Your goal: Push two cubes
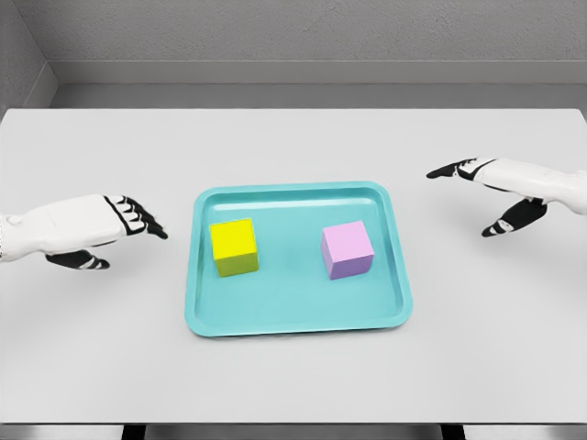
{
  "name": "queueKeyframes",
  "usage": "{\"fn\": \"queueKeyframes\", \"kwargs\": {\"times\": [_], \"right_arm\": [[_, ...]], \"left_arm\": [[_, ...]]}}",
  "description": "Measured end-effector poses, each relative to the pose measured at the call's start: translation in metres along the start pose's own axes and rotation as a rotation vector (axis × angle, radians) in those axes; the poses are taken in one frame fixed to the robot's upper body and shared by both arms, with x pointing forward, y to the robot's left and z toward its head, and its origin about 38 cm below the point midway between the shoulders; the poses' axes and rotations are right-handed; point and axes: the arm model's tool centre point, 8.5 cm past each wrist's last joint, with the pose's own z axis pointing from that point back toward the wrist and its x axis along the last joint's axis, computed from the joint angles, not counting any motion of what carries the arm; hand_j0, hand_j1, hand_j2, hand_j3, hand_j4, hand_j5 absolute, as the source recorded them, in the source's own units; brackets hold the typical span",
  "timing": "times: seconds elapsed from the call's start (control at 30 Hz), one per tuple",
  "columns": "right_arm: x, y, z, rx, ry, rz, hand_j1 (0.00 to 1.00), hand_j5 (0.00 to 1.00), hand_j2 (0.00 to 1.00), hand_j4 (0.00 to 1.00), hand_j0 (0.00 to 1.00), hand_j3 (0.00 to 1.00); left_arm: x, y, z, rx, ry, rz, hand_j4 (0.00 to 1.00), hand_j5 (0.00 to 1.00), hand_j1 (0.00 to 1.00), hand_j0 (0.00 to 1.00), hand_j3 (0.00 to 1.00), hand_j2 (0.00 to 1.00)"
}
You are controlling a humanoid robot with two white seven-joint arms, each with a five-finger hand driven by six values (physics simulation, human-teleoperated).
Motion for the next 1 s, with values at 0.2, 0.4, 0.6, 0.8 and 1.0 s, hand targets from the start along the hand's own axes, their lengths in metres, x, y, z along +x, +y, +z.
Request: {"fn": "queueKeyframes", "kwargs": {"times": [0.2,0.4,0.6,0.8,1.0], "right_arm": [[-0.003,0.002,0.001,0.011,0.010,0.001,1.00,1.00,1.00,1.00,1.00,1.00],[-0.004,0.004,-0.002,0.043,0.022,0.020,0.82,0.82,0.82,0.82,0.82,0.82],[-0.002,0.013,-0.010,0.078,0.017,0.033,0.13,0.13,0.13,0.13,0.13,0.13],[0.019,0.006,-0.032,0.126,-0.028,0.137,0.12,0.12,0.12,0.12,0.12,0.12],[0.029,0.020,-0.049,0.198,-0.042,0.209,0.11,0.11,0.11,0.11,0.11,0.11]], "left_arm": [[0.006,-0.003,-0.014,-0.005,-0.008,-0.026,0.75,0.75,0.75,0.75,0.75,0.75],[0.013,0.000,-0.028,0.029,-0.031,-0.019,0.75,0.75,0.75,0.75,0.75,0.75],[0.014,-0.001,-0.033,0.037,-0.036,-0.009,0.75,0.75,0.75,0.75,0.75,0.75],[0.009,-0.005,-0.042,0.045,-0.030,0.020,0.75,0.75,0.75,0.75,0.75,0.75],[0.007,-0.014,-0.049,0.037,-0.023,0.042,0.74,0.74,0.74,0.74,0.74,0.74]]}}
